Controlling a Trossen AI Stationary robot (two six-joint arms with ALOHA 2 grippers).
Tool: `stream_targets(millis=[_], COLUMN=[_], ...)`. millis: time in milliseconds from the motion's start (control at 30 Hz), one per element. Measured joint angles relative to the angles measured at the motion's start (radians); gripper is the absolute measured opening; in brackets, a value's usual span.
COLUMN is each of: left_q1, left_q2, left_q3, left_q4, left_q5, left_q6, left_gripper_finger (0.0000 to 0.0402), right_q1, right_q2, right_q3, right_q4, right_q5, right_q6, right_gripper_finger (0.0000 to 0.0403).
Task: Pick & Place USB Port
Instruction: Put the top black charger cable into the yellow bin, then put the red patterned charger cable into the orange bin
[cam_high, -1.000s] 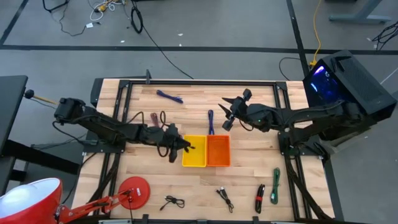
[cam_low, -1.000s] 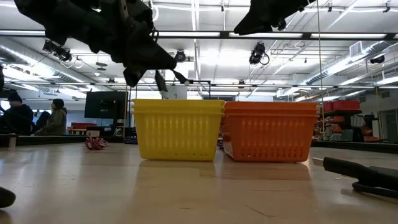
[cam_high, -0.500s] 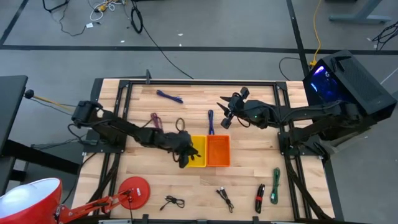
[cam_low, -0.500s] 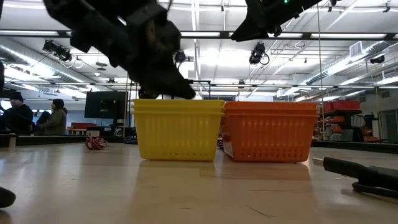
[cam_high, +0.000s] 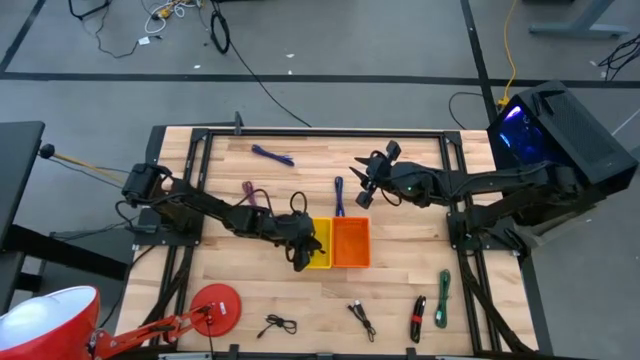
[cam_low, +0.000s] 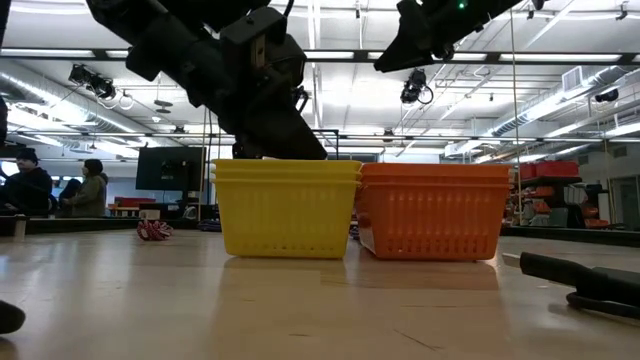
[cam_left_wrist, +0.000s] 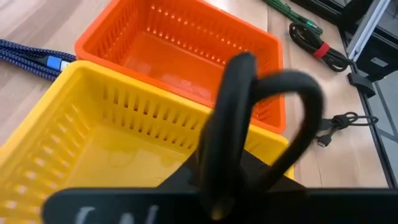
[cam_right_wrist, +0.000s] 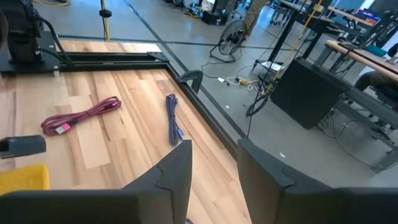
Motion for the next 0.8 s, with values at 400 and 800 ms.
stream_targets(millis=[400, 800], left_q1=[0.048, 0.151], left_q2=[-0.047, -0.251], left_q3=[-0.001, -0.001], left_q4=[-0.01, -0.256], left_q5=[-0.016, -0.181], left_q6=[0.076, 0.311], left_gripper_finger=[0.0137, 0.0138], right_q1=[0.0, 0.0], right_q2=[0.0, 0.001], right_q3=[0.0, 0.0], right_q4=[-0.006, -0.051], right_q5=[0.0, 0.002], right_q6=[0.0, 0.0], right_gripper_finger=[0.0127, 0.0127])
